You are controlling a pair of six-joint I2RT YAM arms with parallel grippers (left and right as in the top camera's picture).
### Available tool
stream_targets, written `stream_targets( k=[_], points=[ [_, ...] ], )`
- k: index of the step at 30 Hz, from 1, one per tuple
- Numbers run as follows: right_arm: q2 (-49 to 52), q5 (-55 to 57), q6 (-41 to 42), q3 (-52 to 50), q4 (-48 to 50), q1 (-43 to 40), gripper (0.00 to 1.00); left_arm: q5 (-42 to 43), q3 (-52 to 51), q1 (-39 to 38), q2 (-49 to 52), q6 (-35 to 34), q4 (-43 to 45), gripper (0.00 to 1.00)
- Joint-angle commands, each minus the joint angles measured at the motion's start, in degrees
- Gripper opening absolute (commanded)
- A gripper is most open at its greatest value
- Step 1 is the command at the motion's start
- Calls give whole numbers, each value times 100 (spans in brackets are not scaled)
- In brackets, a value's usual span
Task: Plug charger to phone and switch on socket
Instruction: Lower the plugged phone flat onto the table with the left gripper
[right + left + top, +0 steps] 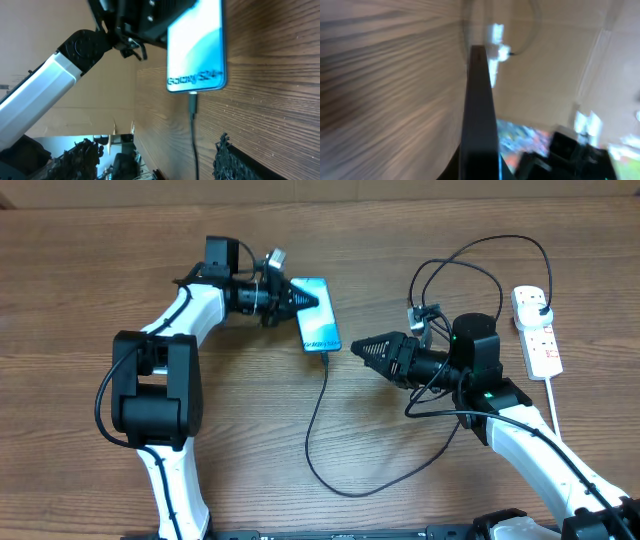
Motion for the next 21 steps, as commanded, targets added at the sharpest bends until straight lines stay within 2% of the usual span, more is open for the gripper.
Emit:
stream_targets(
  k=[1, 3, 10, 20, 21],
  points=[
    [-57, 52, -142, 11, 0, -17, 76, -1130, 9, 42, 4, 850, -616, 4],
    [-57, 50, -144, 11, 0, -17, 76, -1657, 9, 42, 4, 1029, -957, 4],
    [-57, 52, -315, 11, -120, -17, 76, -2614, 9, 42, 4, 1370, -1272, 4],
    [-57, 52, -422, 11, -208, -17, 77, -3056, 9, 35, 4, 1370, -1499, 4],
    [-57, 52, -422, 11, -208, -17, 77, -3141, 9, 28, 4, 1368, -1534, 7]
  ],
)
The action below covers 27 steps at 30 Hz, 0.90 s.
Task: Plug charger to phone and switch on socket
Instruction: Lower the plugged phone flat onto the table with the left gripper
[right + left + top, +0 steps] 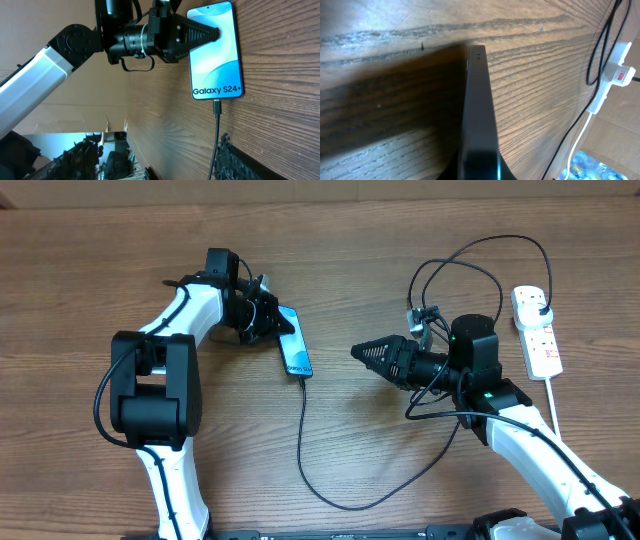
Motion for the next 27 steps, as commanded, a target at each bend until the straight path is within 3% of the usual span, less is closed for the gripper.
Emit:
stream_targets(
  k=[1, 10, 27],
  points=[
    [-57, 20, -96, 11, 20, -17, 77, -476, 22, -13, -2, 192, -101, 12],
    [-57, 61, -96, 11, 20, -17, 77, -529, 22, -13, -2, 192, -138, 26],
    [-57, 61, -118, 11, 20, -17, 77, -1515, 22, -13, -2, 195, -575, 36]
  ],
)
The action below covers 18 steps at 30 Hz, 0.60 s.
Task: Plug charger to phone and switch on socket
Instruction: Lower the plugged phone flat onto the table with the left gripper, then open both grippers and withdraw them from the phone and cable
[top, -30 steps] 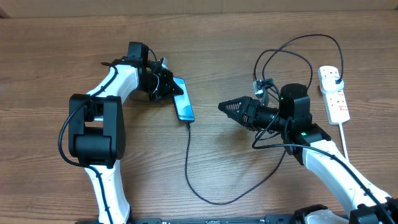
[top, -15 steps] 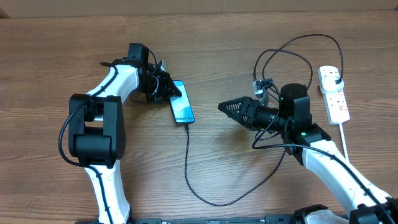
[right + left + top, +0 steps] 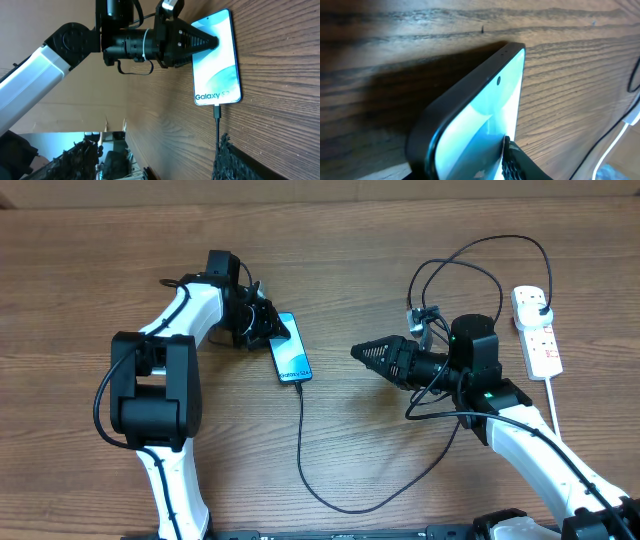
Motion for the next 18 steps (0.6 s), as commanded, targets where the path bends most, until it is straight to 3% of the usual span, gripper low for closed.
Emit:
stream_targets(
  k=[1, 6, 11, 18],
  points=[
    [-57, 55, -55, 11, 17, -17, 77, -693, -9, -11, 22, 136, -105, 37],
    [-57, 55, -55, 11, 17, -17, 77, -979, -9, -11, 22, 131, -203, 39],
    [-57, 55, -74, 11, 15, -17, 77, -1276, -9, -11, 22, 133, -286, 49],
    [-57, 55, -74, 11, 15, -17, 77, -1727, -9, -11, 22, 133, -409, 50]
  ],
)
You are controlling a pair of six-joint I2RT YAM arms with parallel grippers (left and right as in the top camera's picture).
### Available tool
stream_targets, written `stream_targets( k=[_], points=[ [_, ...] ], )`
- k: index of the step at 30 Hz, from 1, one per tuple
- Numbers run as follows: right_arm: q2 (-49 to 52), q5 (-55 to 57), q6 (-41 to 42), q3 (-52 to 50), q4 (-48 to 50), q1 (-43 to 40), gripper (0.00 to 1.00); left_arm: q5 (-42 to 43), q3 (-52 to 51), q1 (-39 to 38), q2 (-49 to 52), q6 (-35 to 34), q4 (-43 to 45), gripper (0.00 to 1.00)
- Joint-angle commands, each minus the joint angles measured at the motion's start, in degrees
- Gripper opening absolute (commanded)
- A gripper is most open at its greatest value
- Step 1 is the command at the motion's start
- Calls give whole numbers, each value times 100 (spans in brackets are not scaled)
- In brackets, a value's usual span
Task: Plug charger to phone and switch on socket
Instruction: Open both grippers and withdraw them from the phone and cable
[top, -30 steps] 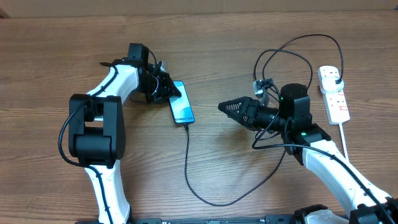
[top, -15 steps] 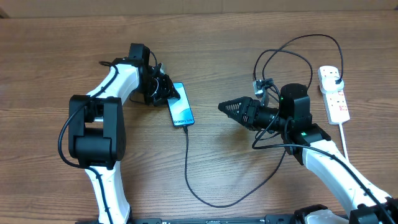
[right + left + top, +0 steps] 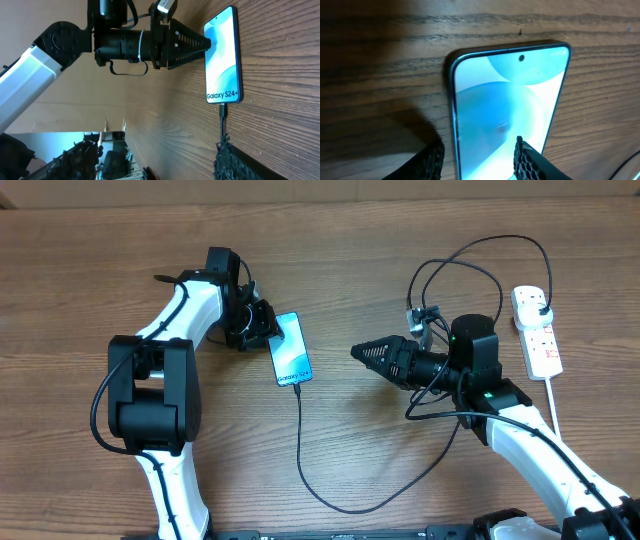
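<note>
The phone [image 3: 290, 362] lies flat on the table, lit screen up, and reads "Galaxy S24+" in the right wrist view [image 3: 224, 60]. The black charger cable [image 3: 303, 450] is plugged into its near end [image 3: 222, 111]. My left gripper [image 3: 262, 328] is open at the phone's far end, its fingers [image 3: 427, 160] standing to either side of the screen [image 3: 505, 110]. My right gripper [image 3: 362, 351] hovers open and empty to the right of the phone, pointing at it. The white socket strip [image 3: 537, 332] lies at the far right with the charger plug [image 3: 537, 303] in it.
The cable runs from the phone in a long loop toward the table's front [image 3: 340, 502], then back under my right arm and round in coils [image 3: 470, 265] to the strip. The wooden table [image 3: 80, 280] carries nothing else.
The phone was tilted on its long edge in my left gripper. Now it lies flat with the screen up, and the left gripper has opened and let it go. The right arm has not moved.
My left gripper first held the plugged-in phone further right, near the right gripper. Then the phone stood on edge further left. After that it leaned toward the table. Now it lies flat and released, while my right gripper has stayed in place throughout.
</note>
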Motion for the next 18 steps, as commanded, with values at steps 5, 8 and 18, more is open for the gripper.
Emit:
stream_targets(
  k=[5, 8, 18],
  points=[
    [-57, 52, -57, 11, -11, -17, 77, -1084, -92, 0, 166, 122, -96, 54],
    [-57, 46, -57, 11, -96, -2, 75, -1187, -11, 4, 166, 120, -190, 59],
    [-59, 57, -791, 17, -234, 249, 72, -1655, 2391, 4, 142, 125, -2135, 52]
  ],
)
